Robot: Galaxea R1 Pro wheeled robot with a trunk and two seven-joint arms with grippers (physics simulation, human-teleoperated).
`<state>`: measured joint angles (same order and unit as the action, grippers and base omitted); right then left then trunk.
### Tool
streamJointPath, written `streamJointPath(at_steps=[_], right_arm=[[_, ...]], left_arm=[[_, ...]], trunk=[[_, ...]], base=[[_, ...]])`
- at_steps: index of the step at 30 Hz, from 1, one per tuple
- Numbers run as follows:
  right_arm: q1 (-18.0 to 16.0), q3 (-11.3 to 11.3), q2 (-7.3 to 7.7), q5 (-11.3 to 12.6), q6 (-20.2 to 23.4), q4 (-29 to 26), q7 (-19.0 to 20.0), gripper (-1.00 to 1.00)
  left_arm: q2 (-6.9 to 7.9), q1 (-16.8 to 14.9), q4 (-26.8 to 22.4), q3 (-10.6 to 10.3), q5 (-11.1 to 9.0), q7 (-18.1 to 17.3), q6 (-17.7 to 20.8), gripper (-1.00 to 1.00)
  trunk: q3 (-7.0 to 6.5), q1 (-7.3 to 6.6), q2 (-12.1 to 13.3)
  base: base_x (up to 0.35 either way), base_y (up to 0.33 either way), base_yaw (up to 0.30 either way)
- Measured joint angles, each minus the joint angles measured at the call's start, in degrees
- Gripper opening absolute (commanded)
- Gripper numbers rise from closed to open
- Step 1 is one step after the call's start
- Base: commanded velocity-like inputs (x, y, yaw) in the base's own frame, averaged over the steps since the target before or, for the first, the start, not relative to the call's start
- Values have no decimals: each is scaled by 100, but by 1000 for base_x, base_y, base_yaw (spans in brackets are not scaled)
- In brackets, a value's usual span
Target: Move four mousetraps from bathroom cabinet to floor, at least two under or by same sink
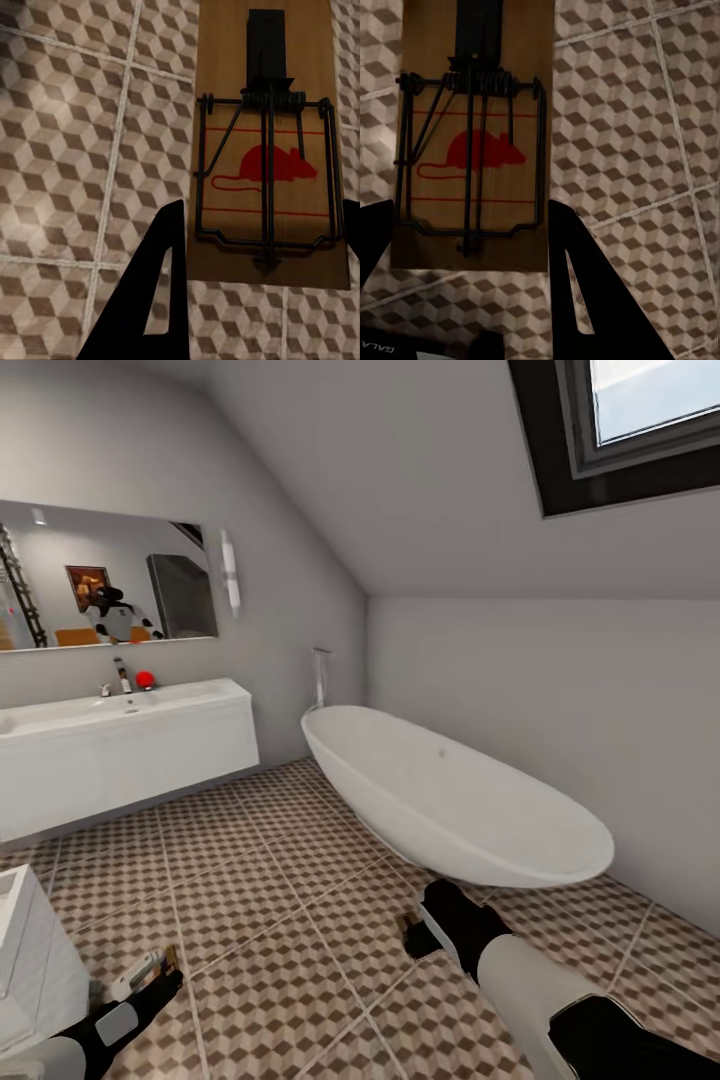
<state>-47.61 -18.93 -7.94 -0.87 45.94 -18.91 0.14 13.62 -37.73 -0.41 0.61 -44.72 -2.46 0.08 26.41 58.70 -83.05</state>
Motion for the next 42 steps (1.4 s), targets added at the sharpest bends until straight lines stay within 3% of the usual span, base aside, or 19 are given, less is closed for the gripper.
streamJointPath(at_steps=[22, 42], right_arm=[[0, 1, 0, 0, -1, 0, 0, -100], [1, -5, 1, 0, 2, -1, 0, -100]], left_arm=[[1, 5, 0, 2, -10, 0, 8, -100], [-1, 4, 1, 1, 5, 0, 11, -100]], trunk=[[0, 0, 0], [0, 0, 0]], base=[[322, 0, 258], [322, 0, 18]])
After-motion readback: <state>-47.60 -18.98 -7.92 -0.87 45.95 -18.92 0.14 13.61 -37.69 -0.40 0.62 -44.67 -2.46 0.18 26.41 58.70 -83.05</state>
